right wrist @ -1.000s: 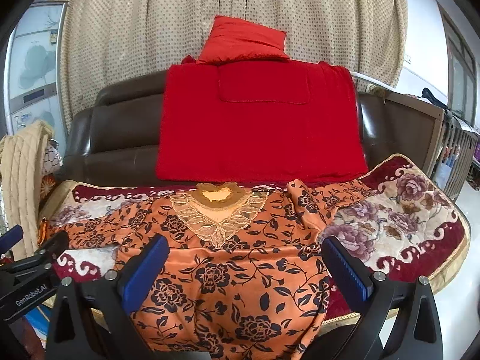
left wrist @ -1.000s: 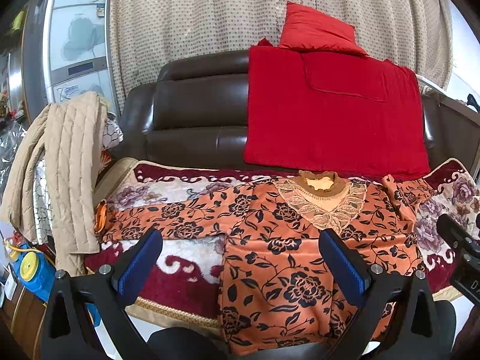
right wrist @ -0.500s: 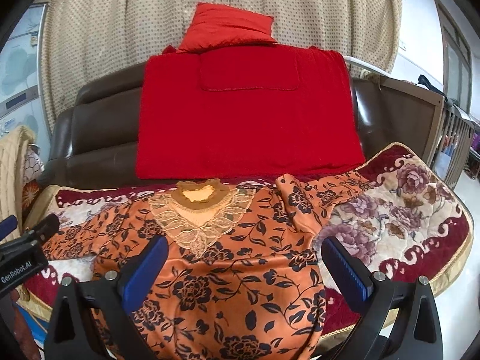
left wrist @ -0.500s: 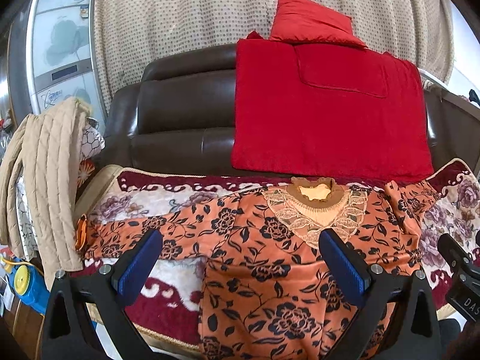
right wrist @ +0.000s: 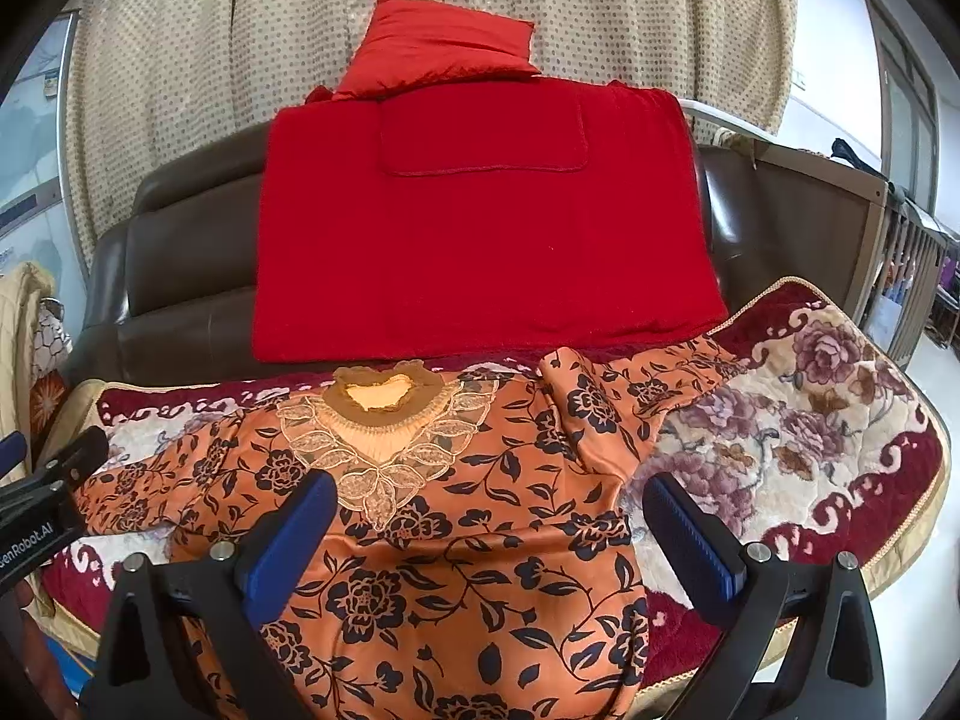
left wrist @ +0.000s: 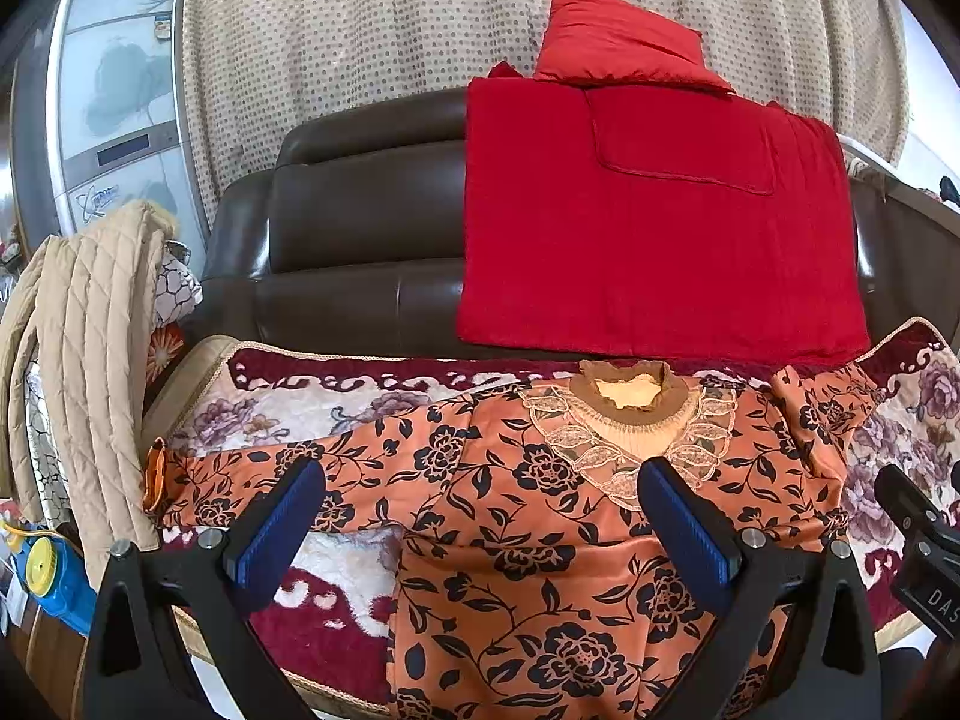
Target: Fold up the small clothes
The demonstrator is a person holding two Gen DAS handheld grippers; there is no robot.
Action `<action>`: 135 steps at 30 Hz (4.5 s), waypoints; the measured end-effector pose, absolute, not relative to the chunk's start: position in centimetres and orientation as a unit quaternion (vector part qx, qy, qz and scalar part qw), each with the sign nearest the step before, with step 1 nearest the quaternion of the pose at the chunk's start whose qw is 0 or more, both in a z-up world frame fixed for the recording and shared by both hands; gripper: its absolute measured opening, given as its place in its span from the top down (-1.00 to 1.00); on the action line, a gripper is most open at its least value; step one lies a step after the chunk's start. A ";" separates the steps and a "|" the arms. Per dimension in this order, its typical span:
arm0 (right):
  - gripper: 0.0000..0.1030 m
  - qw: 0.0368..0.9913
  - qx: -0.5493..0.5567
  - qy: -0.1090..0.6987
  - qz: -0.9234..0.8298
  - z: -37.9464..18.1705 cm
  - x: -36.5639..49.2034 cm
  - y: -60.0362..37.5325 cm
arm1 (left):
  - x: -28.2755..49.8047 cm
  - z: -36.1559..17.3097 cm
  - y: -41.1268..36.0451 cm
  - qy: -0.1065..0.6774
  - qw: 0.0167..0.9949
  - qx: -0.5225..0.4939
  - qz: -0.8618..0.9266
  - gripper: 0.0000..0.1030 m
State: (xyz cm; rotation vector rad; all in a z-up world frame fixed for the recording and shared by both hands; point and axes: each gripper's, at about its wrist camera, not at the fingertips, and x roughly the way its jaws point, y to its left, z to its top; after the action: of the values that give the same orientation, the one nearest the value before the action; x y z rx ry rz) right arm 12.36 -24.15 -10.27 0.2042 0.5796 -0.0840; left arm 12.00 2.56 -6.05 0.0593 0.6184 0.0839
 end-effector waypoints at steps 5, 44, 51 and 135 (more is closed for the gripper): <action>-1.00 0.953 0.100 0.284 -0.040 -10.4 12.6 -24.0 | 12.4 -6.4 2.7 0.307 0.950 0.028 0.042 -1.00; -0.30 0.767 0.580 0.249 -0.111 -32.4 35.2 -63.9 | 31.8 -24.3 0.2 0.444 0.894 0.062 0.029 -1.00; 0.33 0.779 0.546 0.276 -0.138 -32.5 39.9 -66.7 | 32.1 -23.9 0.2 0.432 0.900 0.056 0.022 -1.00; -0.08 0.815 0.296 0.441 0.232 -24.0 32.2 -29.0 | 18.2 -18.1 32.6 0.370 0.861 -0.290 0.194 -0.51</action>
State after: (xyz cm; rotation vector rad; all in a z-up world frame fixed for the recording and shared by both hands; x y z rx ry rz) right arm 32.23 -29.01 -23.97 0.6304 0.9400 0.4958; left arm 18.24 32.65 -18.12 -0.6083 0.7754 0.4066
